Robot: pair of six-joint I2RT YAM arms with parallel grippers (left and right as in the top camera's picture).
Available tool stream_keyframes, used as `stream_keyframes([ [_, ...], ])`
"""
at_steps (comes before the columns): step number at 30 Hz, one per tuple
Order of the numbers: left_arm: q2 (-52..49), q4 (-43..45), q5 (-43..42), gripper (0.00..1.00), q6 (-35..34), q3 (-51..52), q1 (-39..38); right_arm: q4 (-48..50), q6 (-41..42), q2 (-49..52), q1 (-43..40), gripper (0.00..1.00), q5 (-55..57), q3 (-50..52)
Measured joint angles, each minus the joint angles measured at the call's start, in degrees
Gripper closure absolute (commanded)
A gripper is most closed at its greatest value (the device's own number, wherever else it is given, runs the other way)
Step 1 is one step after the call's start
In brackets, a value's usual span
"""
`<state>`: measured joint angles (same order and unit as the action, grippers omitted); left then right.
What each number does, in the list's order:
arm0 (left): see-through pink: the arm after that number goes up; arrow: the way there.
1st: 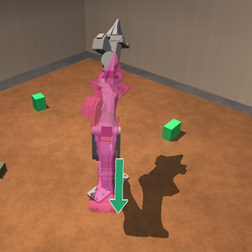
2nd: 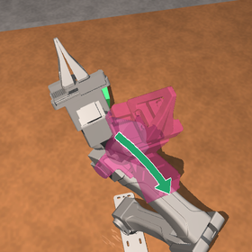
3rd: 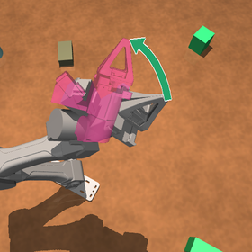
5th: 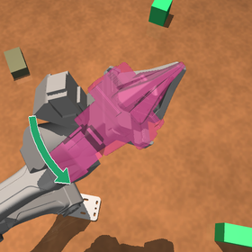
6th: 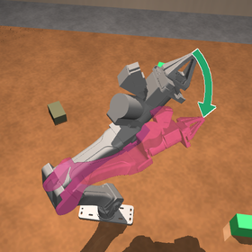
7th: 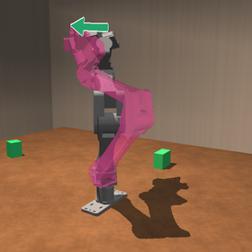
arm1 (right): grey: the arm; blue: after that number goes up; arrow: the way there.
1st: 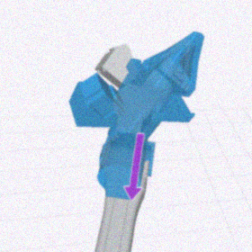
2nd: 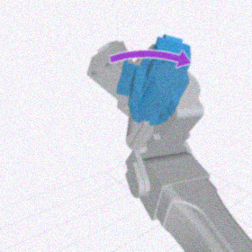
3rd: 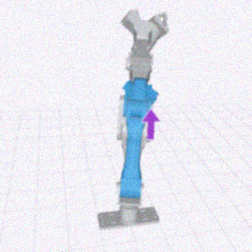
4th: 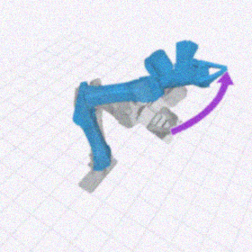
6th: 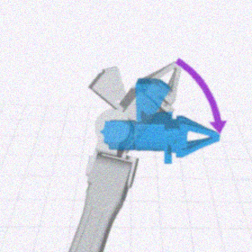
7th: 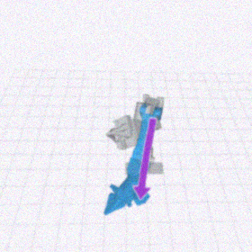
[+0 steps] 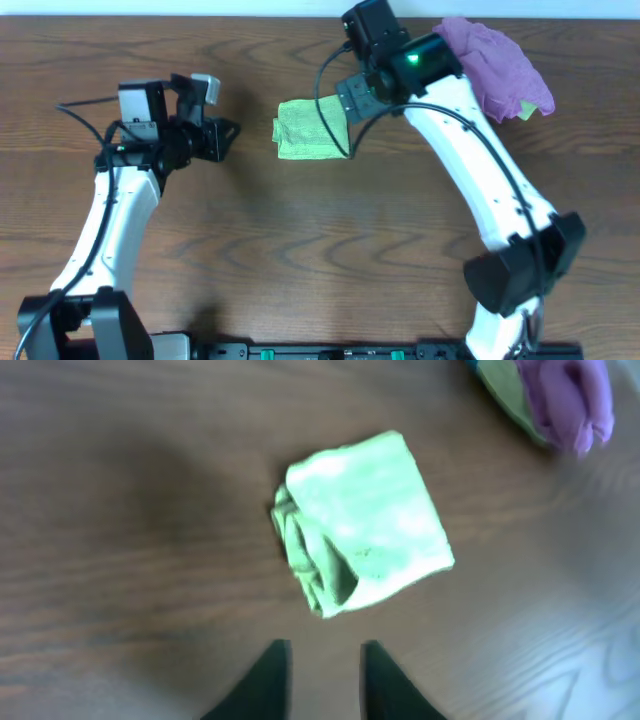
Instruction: Fold the cloth
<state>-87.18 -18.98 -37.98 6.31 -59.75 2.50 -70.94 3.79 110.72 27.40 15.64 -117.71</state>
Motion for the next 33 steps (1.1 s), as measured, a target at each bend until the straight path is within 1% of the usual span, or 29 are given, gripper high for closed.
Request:
stream_keyframes([
  [1,-0.48,0.0,-0.37,0.49,0.11,0.17,0.0,-0.59,0.28,-1.51,-0.24,0.03,0.63,0.04],
  [3,-1.22,0.33,-0.9,0.46,-0.15,0.24,0.0,-1.27,1.14,-5.68,-0.76,0.02,2.38,0.5],
  [6,-1.33,1.25,-1.27,0.36,-0.09,0.26,-0.61,-1.27,2.4,-13.92,-1.07,0.01,5.97,4.98],
  [9,-1.33,1.44,-1.62,0.23,-0.02,0.26,-1.92,-1.05,3.87,-21.75,-1.07,0.01,8.02,12.39],
  [10,-1.33,1.6,-1.7,0.17,-0.17,0.26,-2.67,-0.68,4.9,-25.27,-1.07,0.01,8.98,16.57],
  [13,-1.33,1.79,-1.99,0.05,-0.24,0.26,-4.24,-0.59,7.1,-32.79,-1.01,0.01,10.47,25.24],
  [16,-1.33,1.99,-2.19,0.05,-0.72,0.26,-5.38,-1.22,9.73,-42.21,0.02,0.01,12.02,32.61],
  [23,-1.33,2.54,-2.14,0.05,-2.78,0.26,-5.6,-1.75,15.91,-68.46,2.21,0.01,16.92,43.15],
  [25,-1.33,2.71,-2.27,0.05,-3.52,0.26,-5.6,-0.81,17.9,-73.72,2.21,0.01,19.65,47.5],
  [27,-1.33,2.97,-2.62,0.05,-4.04,0.26,-5.6,0.59,19.96,-76.76,2.21,0.01,22.45,53.05],
  [29,-1.33,3.08,-3.1,0.05,-4.9,0.26,-5.62,3.91,21.51,-77.02,2.21,0.01,25.0,58.34],
  [33,-1.33,3.06,-3.87,0.05,-5.57,0.26,-5.88,12.57,22.95,-74.34,2.08,0.01,29.11,62.31],
])
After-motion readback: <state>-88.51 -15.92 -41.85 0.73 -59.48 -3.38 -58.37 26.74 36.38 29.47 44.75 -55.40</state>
